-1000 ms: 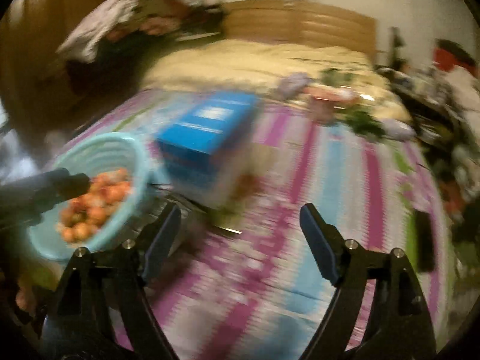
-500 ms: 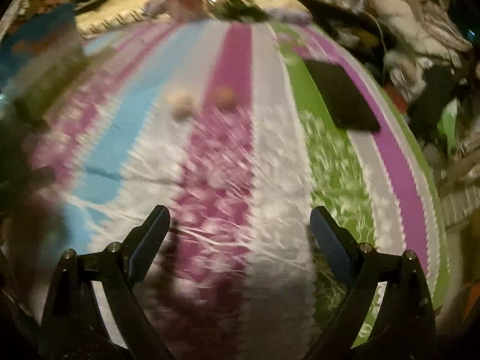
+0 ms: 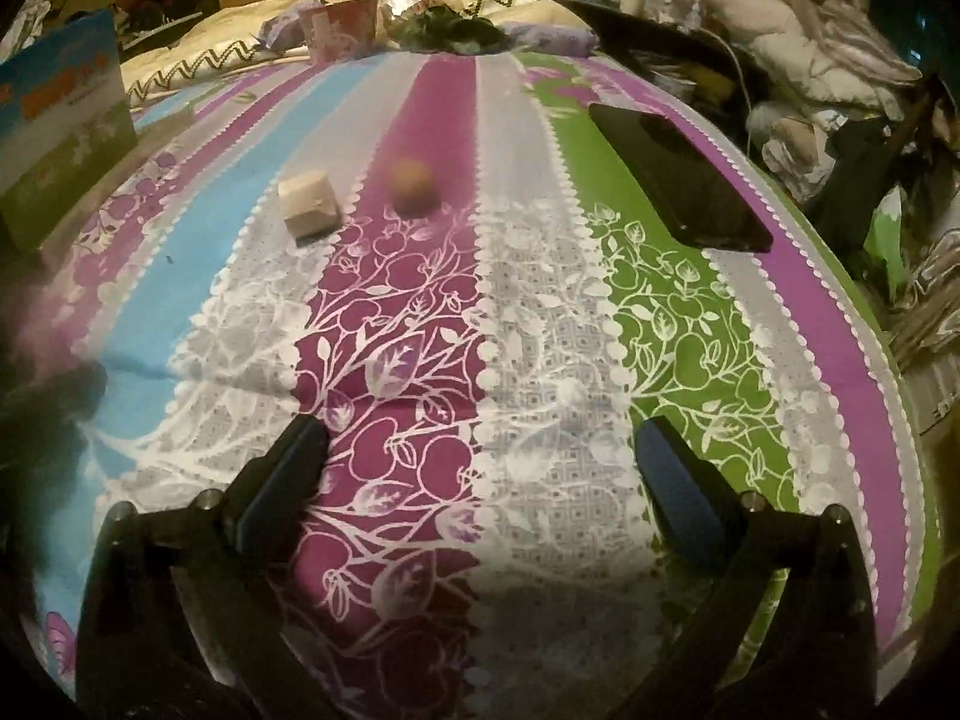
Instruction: Organize fruits
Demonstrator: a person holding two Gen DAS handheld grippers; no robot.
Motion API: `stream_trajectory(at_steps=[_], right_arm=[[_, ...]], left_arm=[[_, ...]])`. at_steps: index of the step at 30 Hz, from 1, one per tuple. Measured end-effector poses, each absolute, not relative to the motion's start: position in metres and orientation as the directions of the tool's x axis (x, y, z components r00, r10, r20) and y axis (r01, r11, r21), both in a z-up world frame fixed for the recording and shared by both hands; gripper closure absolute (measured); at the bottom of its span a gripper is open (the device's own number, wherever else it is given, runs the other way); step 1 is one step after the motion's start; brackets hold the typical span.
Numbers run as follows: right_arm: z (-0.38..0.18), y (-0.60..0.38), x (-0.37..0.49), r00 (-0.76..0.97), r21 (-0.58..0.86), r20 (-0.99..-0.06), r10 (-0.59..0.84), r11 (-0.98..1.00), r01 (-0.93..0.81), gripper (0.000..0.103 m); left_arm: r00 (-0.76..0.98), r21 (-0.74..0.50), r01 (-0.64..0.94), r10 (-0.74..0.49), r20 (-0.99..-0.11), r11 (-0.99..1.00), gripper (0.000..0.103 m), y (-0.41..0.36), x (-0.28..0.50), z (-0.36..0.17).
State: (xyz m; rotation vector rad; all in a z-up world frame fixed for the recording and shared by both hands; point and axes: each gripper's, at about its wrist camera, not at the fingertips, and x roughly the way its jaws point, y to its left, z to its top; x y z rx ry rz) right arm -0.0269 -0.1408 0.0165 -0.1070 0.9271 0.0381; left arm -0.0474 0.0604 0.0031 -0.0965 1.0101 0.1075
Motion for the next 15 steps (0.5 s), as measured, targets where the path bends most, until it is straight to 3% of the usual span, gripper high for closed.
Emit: stream_trajectory(at_steps=[15], right_arm=[[0.0154, -0.1398, -0.0266, 0.6, -0.076, -0.8, -0.014, 0.994, -0.079, 0.0]], left_arm=[[0.528, -0.028, -0.134, 0.048, -0.848, 0.991, 0.0, 0.0609, -0.0472, 0.003]])
